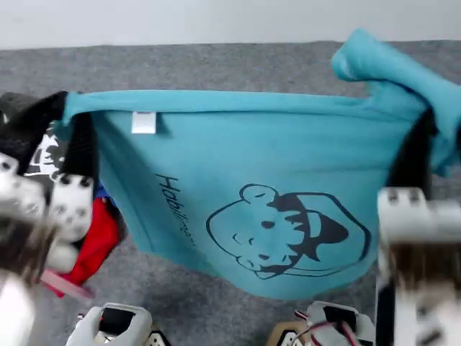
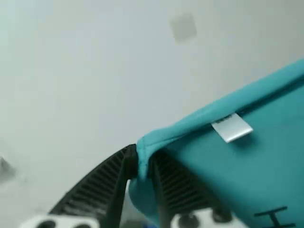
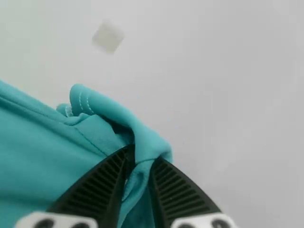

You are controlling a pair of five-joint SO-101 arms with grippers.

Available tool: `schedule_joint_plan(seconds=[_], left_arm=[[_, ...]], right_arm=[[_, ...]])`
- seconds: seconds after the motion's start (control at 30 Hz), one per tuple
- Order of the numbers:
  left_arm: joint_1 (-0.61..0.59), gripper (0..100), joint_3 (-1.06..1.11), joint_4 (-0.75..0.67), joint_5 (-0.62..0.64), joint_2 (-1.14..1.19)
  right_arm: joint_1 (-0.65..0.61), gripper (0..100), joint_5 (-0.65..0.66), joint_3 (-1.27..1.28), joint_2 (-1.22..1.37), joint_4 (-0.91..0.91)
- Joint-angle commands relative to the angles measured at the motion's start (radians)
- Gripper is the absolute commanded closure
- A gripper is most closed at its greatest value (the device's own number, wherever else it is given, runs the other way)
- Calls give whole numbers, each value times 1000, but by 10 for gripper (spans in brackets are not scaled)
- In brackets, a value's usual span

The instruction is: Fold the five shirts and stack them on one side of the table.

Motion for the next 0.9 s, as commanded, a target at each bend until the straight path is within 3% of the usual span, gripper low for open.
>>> schedule_joint_plan(seconds=[0.0, 0.23, 0.5, 0.67, 0.87], left_arm=[[-68, 998, 222, 17, -11, -18], [-84, 998, 708, -75, -15, -15], [-86, 998, 1230, -367, -203, -15], [-86, 998, 1400, -448, -206, -15], [-86, 998, 1461, -474, -207, -15]], right_arm=[[33, 990, 5, 216, 12, 36], [16, 990, 3, 804, 30, -104], [-35, 990, 11, 1393, 101, -489], [-119, 990, 11, 1528, 188, -581], [-174, 953, 8, 1513, 263, -576]])
